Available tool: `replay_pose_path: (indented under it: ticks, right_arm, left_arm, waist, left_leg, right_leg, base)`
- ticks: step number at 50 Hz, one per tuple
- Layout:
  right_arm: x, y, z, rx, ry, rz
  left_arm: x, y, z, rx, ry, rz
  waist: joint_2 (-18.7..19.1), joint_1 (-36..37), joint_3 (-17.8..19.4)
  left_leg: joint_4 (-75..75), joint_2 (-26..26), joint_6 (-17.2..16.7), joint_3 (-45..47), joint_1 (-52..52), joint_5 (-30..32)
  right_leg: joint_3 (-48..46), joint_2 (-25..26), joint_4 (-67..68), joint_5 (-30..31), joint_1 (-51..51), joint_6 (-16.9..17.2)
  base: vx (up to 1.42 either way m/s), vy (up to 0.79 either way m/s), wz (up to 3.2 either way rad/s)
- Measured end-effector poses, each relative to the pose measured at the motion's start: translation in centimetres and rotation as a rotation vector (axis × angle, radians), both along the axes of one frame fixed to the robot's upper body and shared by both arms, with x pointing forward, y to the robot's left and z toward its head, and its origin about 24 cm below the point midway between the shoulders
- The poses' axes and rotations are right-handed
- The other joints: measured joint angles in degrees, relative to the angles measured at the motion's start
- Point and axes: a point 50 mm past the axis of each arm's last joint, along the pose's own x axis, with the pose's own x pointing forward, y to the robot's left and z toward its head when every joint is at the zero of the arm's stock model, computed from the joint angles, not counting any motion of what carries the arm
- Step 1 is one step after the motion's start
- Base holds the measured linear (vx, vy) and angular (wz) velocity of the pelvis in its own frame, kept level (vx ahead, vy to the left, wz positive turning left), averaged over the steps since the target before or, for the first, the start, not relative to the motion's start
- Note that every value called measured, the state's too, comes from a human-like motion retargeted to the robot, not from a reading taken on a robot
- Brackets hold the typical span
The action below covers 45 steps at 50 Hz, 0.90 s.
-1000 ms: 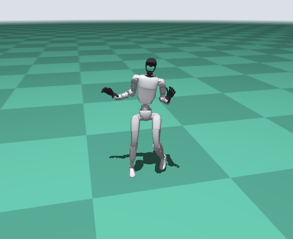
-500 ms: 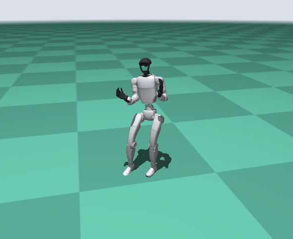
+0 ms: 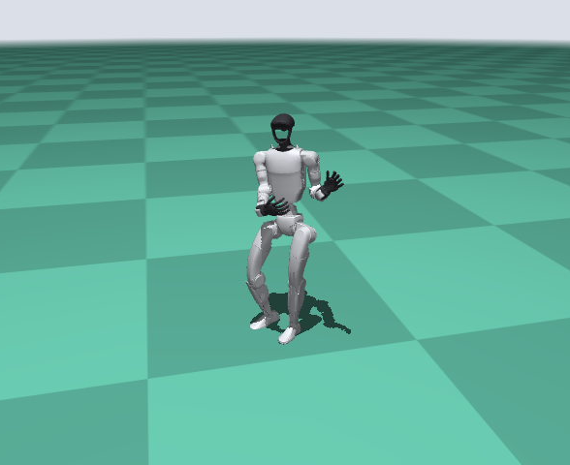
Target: Dance
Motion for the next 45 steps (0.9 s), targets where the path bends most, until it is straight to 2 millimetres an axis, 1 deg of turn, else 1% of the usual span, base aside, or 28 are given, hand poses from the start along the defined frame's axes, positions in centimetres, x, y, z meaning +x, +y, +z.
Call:
replay_pose_path:
  ticks: [3,5,7,8,9,10,12,13,15,17,19,20,22,23,25,27,29,30,31,33,35,37,39,40,41,42,43,45]
  right_arm:
    - [0.1,-3.0,1.4,-0.101,-0.211,-0.168]
    - [-0.4,-4.8,1.1,-0.15,-0.275,-0.275]
    - [-1.2,-6.7,-1.0,-0.224,-0.247,-0.355]
    - [-1.8,-7.6,-2.6,-0.274,-0.206,-0.384]
    - [-2.5,-8.4,-4.3,-0.331,-0.16,-0.389]
    - [-3.5,-9.1,-6.1,-0.391,-0.109,-0.38]
    - [-5.5,-10.6,-9.6,-0.561,0.0,-0.281]
    - [-6.7,-11.6,-11.2,-0.662,0.065,-0.215]
    - [-9.1,-14.0,-14.0,-0.892,0.197,-0.062]
    - [-10.3,-17.8,-14.9,-1.139,0.278,0.083]
    - [-9.9,-22.2,-13.8,-1.357,0.299,0.19]
    - [-9.7,-24.4,-12.9,-1.445,0.306,0.208]
    - [-9.0,-27.8,-10.6,-1.504,0.294,0.071]
    - [-8.3,-29.4,-8.9,-1.516,0.268,-0.039]
    - [-7.0,-31.5,-5.5,-1.483,0.218,-0.269]
    - [-4.9,-31.8,-2.1,-1.316,0.149,-0.587]
    - [-3.0,-30.7,0.9,-1.067,0.057,-0.886]
    - [-2.2,-30.0,2.4,-0.935,0.005,-1.016]
    - [-1.3,-29.1,4.5,-0.776,-0.091,-1.153]
    - [-0.6,-27.5,9.4,-0.418,-0.283,-1.423]
    - [-1.2,-26.1,13.1,-0.073,-0.437,-1.647]
    - [-2.9,-25.1,14.7,0.251,-0.53,-1.85]
    - [-5.0,-24.4,14.2,0.572,-0.544,-2.031]
    - [-6.1,-24.1,13.3,0.727,-0.516,-2.113]
    - [-6.7,-23.6,11.5,0.85,-0.417,-2.182]
    - [-7.1,-23.0,9.3,0.942,-0.293,-2.248]
    - [-7.3,-22.2,6.5,0.969,-0.126,-2.302]
    - [-7.2,-19.8,-0.5,0.828,0.307,-2.326]
  left_arm:
    - [-0.5,-2.7,0.2,-0.388,-0.434,-0.086]
    - [-1.0,-3.7,-0.7,-0.586,-0.661,-0.079]
    - [-0.9,-4.2,-4.3,-0.795,-0.715,0.008]
    - [-0.8,-4.5,-6.7,-0.909,-0.68,0.067]
    - [-0.7,-5.0,-9.4,-1.018,-0.611,0.122]
    - [-0.7,-5.6,-12.2,-1.126,-0.527,0.176]
    - [-1.4,-6.6,-17.3,-1.32,-0.353,0.251]
    - [-2.0,-7.1,-19.4,-1.403,-0.282,0.282]
    - [-3.2,-8.8,-23.1,-1.577,-0.162,0.321]
    - [-3.4,-10.8,-25.7,-1.78,-0.05,0.271]
    - [-2.4,-11.2,-26.6,-1.877,0.078,0.088]
    - [-1.5,-11.7,-26.4,-1.892,0.162,-0.049]
    - [1.5,-15.4,-25.1,-1.834,0.304,-0.435]
    - [3.4,-17.1,-23.9,-1.761,0.369,-0.664]
    - [6.8,-20.0,-21.0,-1.594,0.45,-1.081]
    - [11.0,-22.5,-15.6,-1.313,0.482,-1.52]
    - [13.6,-24.2,-9.9,-0.983,0.486,-1.82]
    - [14.3,-24.9,-7.2,-0.818,0.486,-1.92]
    - [14.8,-25.4,-4.3,-0.625,0.481,-1.996]
    - [14.9,-26.3,1.2,-0.222,0.456,-2.084]
    - [14.2,-26.1,5.1,0.099,0.419,-2.061]
    - [13.4,-25.4,7.5,0.329,0.37,-1.975]
    - [12.4,-25.1,8.4,0.498,0.328,-1.877]
    - [11.8,-25.0,8.3,0.565,0.314,-1.829]
    - [11.4,-24.7,7.5,0.601,0.328,-1.788]
    - [11.1,-24.4,6.3,0.624,0.353,-1.754]
    - [10.9,-23.9,4.5,0.623,0.403,-1.728]
    - [10.3,-22.5,-0.8,0.585,0.591,-1.722]
  waist:
    - [-0.1,-2.7,-1.0]
    - [-0.6,-4.2,-1.8]
    - [-2.1,-4.7,-2.7]
    - [-2.9,-5.0,-3.2]
    - [-3.4,-5.4,-3.7]
    - [-3.9,-5.8,-4.1]
    - [-5.3,-6.9,-4.9]
    - [-6.3,-7.6,-5.2]
    - [-7.6,-10.7,-5.5]
    - [-7.7,-15.4,-5.4]
    - [-7.7,-19.4,-5.1]
    - [-7.9,-20.7,-5.1]
    - [-9.3,-21.8,-5.7]
    - [-9.4,-23.0,-6.0]
    - [-9.0,-25.6,-6.9]
    - [-7.6,-28.6,-8.4]
    - [-6.1,-30.3,-9.6]
    - [-5.4,-30.7,-10.1]
    - [-4.7,-30.9,-10.4]
    - [-3.3,-31.8,-10.6]
    - [-1.8,-32.7,-10.4]
    - [-0.3,-32.9,-10.0]
    - [1.1,-31.8,-9.4]
    - [1.8,-30.9,-9.1]
    - [2.4,-29.7,-8.5]
    - [3.0,-28.4,-7.9]
    - [3.5,-27.3,-7.3]
    - [4.2,-25.7,-6.3]
  left_leg:
    - [-0.3,2.9,-0.5,-0.6,1.0,0.1]
    - [-0.6,4.7,-1.2,-0.7,1.3,-0.1]
    - [-0.7,6.0,-2.1,-0.3,1.4,-0.5]
    - [-0.7,6.9,-2.6,-0.4,1.6,-0.7]
    - [-0.8,8.1,-3.1,-0.5,1.9,-0.8]
    - [-0.9,9.6,-3.7,-0.6,2.3,-1.0]
    - [-0.6,13.3,-5.0,-0.1,2.8,-1.4]
    - [-0.2,15.0,-5.7,0.6,2.9,-1.7]
    - [1.9,18.8,-7.4,-1.1,2.2,-2.3]
    - [4.7,22.5,-9.1,-4.2,0.0,-2.8]
    - [6.9,24.8,-9.6,-5.5,-2.0,-3.3]
    - [7.7,25.4,-9.2,-6.2,-2.8,-3.5]
    - [9.3,25.6,-7.3,-8.4,-4.0,-4.2]
    - [10.1,25.8,-6.6,-9.3,-4.6,-4.8]
    - [11.1,26.0,-5.9,-10.3,-5.2,-6.0]
    - [11.9,25.7,-4.8,-10.4,-5.7,-6.9]
    - [12.9,25.6,-4.8,-10.0,-6.4,-7.7]
    - [13.4,25.7,-5.2,-9.5,-6.6,-8.0]
    - [14.2,25.4,-5.6,-9.6,-6.9,-8.3]
    - [16.7,24.9,-6.5,-9.8,-7.9,-9.1]
    - [19.8,24.6,-6.9,-10.2,-9.2,-10.1]
    - [23.2,23.0,-8.7,-12.4,-10.7,-10.9]
    - [26.5,21.4,-10.0,-12.9,-12.2,-11.9]
    - [27.8,20.9,-10.2,-11.9,-12.7,-12.5]
    - [27.6,20.3,-9.5,-10.0,-12.0,-13.2]
    - [27.0,19.6,-8.6,-8.0,-11.1,-13.7]
    - [25.7,18.8,-7.6,-5.7,-9.7,-14.1]
    - [22.2,16.4,-6.1,-2.8,-6.3,-13.7]
  right_leg:
    - [3.2,-1.9,-2.9,4.6,1.1,-3.5]
    - [6.9,-1.6,-4.8,7.9,1.2,-2.9]
    - [10.6,-0.8,-9.2,11.2,2.8,8.9]
    - [12.8,0.3,-11.1,11.4,3.7,14.2]
    - [14.6,2.1,-12.0,10.1,4.4,16.6]
    - [16.2,4.3,-12.3,8.1,5.0,17.6]
    - [11.7,5.8,-13.0,3.8,6.1,15.3]
    - [9.8,5.8,-13.9,3.3,7.0,15.5]
    - [10.7,8.7,-14.1,2.8,8.3,16.3]
    - [7.4,9.5,-15.6,2.9,10.1,16.9]
    - [5.3,10.8,-18.8,3.4,12.0,16.4]
    - [4.1,11.0,-20.3,3.8,12.9,16.3]
    - [3.4,11.5,-22.3,4.4,14.0,16.6]
    - [4.2,11.9,-23.2,4.9,14.3,16.6]
    - [4.6,12.2,-24.8,5.8,14.5,16.4]
    - [5.1,12.4,-26.4,6.6,14.6,16.5]
    - [4.9,12.3,-27.8,7.3,14.3,16.2]
    - [4.6,12.1,-28.3,7.6,14.1,15.9]
    - [5.0,11.8,-28.4,7.9,13.6,16.1]
    - [7.4,11.4,-28.4,8.3,12.4,16.6]
    - [9.2,10.9,-28.1,8.7,11.4,16.7]
    - [10.8,10.1,-27.5,8.9,10.1,16.8]
    - [12.2,8.9,-26.5,9.0,8.4,16.7]
    - [12.8,8.3,-25.9,9.0,7.5,16.5]
    - [13.7,8.1,-25.1,9.0,6.9,16.2]
    - [14.6,7.8,-24.3,9.1,6.2,15.9]
    - [15.8,7.5,-23.4,9.4,5.5,15.7]
    - [17.5,7.2,-21.2,10.1,4.3,15.0]
  base:
    - [0.03,-0.28,0.06]
    - [-0.03,-0.38,-0.13]
    - [-0.02,-0.45,-0.21]
    - [-0.06,-0.57,-0.16]
    - [-0.09,-0.65,-0.1]
    - [-0.08,-0.68,-0.1]
    - [-0.04,-0.68,-0.14]
    - [-0.03,-0.68,0.1]
    - [-0.08,-0.67,0.83]
    - [-0.15,-0.53,1.46]
    - [-0.21,-0.39,1.01]
    - [-0.23,-0.32,0.54]
    - [-0.18,-0.21,0.25]
    - [-0.15,-0.14,0.0]
    - [-0.15,-0.09,-0.31]
    - [-0.1,0.03,-0.64]
    - [-0.08,0.13,-0.71]
    - [-0.1,0.2,-0.84]
    - [-0.1,0.25,-0.89]
    - [-0.08,0.31,-0.86]
    - [-0.04,0.36,-0.81]
    - [-0.01,0.43,-0.86]
    - [0.0,0.51,-0.96]
    - [0.04,0.57,-1.09]
    - [0.07,0.59,-1.14]
    - [0.11,0.59,-1.17]
    - [0.16,0.58,-1.14]
    - [0.22,0.57,-1.17]
